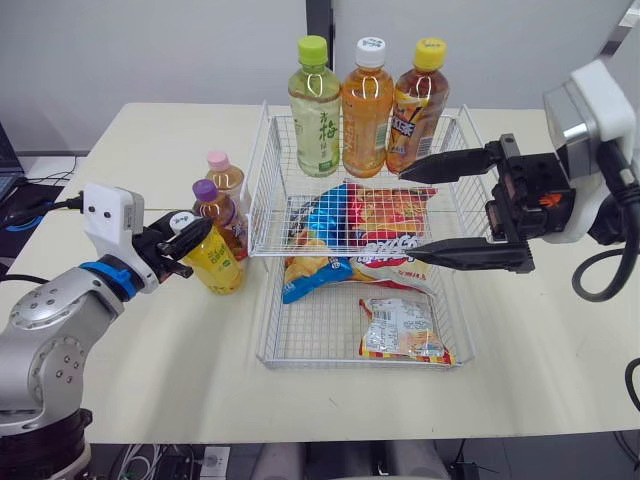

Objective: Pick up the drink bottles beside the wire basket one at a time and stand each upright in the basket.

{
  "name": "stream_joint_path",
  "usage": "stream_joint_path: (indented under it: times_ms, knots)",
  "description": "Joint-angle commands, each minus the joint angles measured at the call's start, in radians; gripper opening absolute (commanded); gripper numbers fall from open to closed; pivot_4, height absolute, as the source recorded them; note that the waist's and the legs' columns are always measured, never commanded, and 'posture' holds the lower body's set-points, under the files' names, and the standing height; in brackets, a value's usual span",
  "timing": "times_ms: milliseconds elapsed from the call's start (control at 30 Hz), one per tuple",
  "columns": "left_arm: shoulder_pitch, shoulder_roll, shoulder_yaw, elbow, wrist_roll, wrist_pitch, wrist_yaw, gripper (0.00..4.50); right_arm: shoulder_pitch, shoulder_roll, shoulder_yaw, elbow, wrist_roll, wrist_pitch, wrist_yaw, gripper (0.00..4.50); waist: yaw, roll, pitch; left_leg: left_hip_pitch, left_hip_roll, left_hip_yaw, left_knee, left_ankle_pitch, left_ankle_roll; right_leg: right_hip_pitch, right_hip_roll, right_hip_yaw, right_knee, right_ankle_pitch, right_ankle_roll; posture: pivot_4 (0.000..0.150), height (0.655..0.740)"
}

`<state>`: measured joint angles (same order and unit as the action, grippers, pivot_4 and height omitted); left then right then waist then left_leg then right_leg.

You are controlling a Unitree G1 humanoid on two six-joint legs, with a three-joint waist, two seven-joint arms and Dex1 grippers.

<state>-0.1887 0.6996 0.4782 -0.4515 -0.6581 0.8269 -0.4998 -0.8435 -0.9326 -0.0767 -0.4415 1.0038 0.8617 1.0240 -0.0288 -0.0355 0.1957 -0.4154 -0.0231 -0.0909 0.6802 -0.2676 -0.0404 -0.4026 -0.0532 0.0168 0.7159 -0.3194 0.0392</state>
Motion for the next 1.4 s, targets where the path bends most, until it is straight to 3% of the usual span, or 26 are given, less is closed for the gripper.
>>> stream_joint_path:
  times_ms: [33, 233, 533, 667, 800, 967, 1100, 1267, 1400]
  knots:
    - [-0.026, 0.053, 0.071, -0.033, -0.073, 0.013, -0.036, 1.39, -0.018, -0.004, -0.030, -0.017, 0.007, -0.004, -0.001, 4.50, 0.000, 0.000, 0.000, 0.000, 0.000, 0.000, 0.000, 0.000, 0.000, 0.000, 0.000, 0.000, 0.000, 0.000, 0.000, 0.150, 0.7400]
    - [-0.062, 0.179, 0.151, -0.047, -0.195, 0.092, -0.083, 1.39, -0.021, -0.007, -0.031, -0.007, 0.002, -0.009, 0.006, 4.50, -0.001, 0.000, 0.000, 0.000, 0.000, 0.000, 0.000, 0.000, 0.000, -0.001, 0.000, 0.000, -0.001, 0.000, 0.000, 0.150, 0.7400]
    - [-0.220, 0.504, 0.265, 0.151, -0.328, 0.189, -0.261, 1.39, -0.035, 0.004, -0.020, 0.018, -0.021, -0.028, 0.026, 4.50, -0.003, 0.001, 0.001, 0.000, 0.000, 0.000, -0.001, 0.000, 0.000, -0.001, 0.001, 0.000, 0.000, 0.000, 0.000, 0.150, 0.7400]
    - [-0.404, 0.651, 0.150, 0.294, -0.342, 0.152, -0.352, 1.39, -0.046, 0.011, -0.019, 0.028, -0.036, -0.039, 0.035, 4.50, -0.002, 0.000, 0.001, -0.001, 0.000, 0.000, -0.001, 0.000, 0.000, -0.001, 0.001, -0.001, -0.001, 0.000, 0.000, 0.150, 0.7400]
    - [-0.651, 0.715, -0.037, 0.439, -0.313, 0.096, -0.436, 1.39, -0.051, 0.005, -0.039, 0.041, -0.049, -0.036, 0.025, 4.50, -0.004, 0.001, 0.001, -0.001, 0.000, 0.001, -0.002, 0.000, 0.000, -0.001, 0.003, -0.001, -0.001, 0.000, 0.000, 0.150, 0.7400]
    - [-1.002, 0.668, -0.268, 0.580, -0.225, 0.084, -0.530, 1.39, -0.038, -0.036, -0.070, 0.042, -0.069, -0.043, 0.029, 4.50, -0.003, 0.001, 0.002, -0.001, 0.000, 0.003, -0.001, 0.000, 0.000, -0.002, 0.007, 0.000, 0.000, 0.000, 0.000, 0.150, 0.7400]
    - [-1.311, 0.552, -0.418, 0.718, -0.126, 0.105, -0.610, 1.39, -0.010, -0.085, -0.116, 0.040, -0.077, -0.036, 0.026, 4.50, -0.002, -0.001, 0.002, -0.004, 0.001, 0.004, 0.000, 0.000, 0.000, -0.002, 0.009, -0.001, -0.001, 0.000, 0.000, 0.150, 0.7400]
    - [-1.513, 0.406, -0.510, 0.865, -0.039, 0.128, -0.710, 1.39, 0.040, -0.122, -0.157, 0.017, -0.075, -0.023, 0.010, 4.50, -0.006, 0.000, 0.002, -0.003, 0.001, 0.005, 0.000, 0.000, 0.000, -0.002, 0.008, 0.000, -0.001, 0.000, 0.001, 0.150, 0.7400]
    - [-1.538, 0.272, -0.540, 0.910, -0.008, 0.134, -0.763, 1.39, 0.073, -0.144, -0.189, 0.010, -0.076, -0.022, -0.007, 4.50, -0.012, 0.000, 0.003, -0.003, 0.001, 0.005, 0.000, 0.000, 0.000, -0.002, 0.008, 0.001, 0.000, 0.000, 0.001, 0.150, 0.7400]
